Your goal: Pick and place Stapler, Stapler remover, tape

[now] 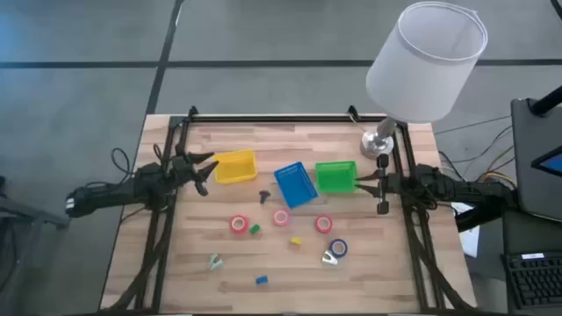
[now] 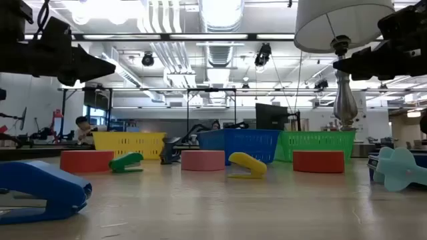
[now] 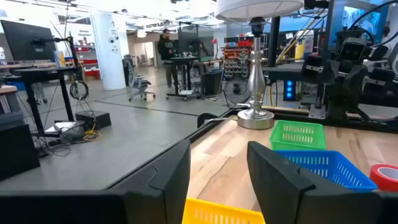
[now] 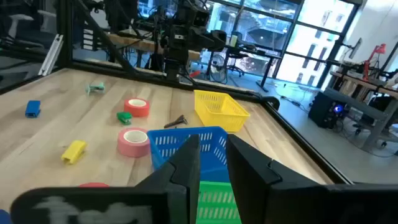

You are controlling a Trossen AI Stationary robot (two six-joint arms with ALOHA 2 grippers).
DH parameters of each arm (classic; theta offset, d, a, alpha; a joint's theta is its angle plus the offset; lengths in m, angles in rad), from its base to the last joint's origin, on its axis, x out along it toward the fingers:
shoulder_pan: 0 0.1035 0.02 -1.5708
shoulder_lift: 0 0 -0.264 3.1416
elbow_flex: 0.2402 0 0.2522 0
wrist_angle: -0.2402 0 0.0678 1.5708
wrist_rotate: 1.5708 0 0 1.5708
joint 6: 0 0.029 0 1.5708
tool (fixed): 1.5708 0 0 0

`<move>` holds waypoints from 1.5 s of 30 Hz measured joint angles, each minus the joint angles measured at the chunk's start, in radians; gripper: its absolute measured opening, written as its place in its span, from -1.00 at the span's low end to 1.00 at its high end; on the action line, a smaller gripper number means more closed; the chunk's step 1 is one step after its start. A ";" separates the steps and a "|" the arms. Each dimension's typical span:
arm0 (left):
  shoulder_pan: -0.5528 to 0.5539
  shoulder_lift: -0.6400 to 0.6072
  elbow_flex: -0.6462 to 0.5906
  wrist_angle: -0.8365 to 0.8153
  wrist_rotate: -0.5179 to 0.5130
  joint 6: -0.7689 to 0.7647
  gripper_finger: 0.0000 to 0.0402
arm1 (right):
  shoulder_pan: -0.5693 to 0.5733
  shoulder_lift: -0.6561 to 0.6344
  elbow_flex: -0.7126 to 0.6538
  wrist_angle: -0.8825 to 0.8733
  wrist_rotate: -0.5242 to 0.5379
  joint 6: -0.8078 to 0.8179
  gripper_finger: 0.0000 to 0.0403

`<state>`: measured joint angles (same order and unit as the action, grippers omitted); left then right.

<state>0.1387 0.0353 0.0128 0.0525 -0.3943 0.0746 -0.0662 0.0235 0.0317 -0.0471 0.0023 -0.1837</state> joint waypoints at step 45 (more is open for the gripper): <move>0.000 0.000 0.000 0.000 0.000 0.000 -0.19 | 0.000 -0.001 0.000 0.000 0.000 0.000 -0.56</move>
<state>0.1390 0.0354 0.0128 0.0525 -0.3943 0.0746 -0.0660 0.0227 0.0318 -0.0470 0.0023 -0.1837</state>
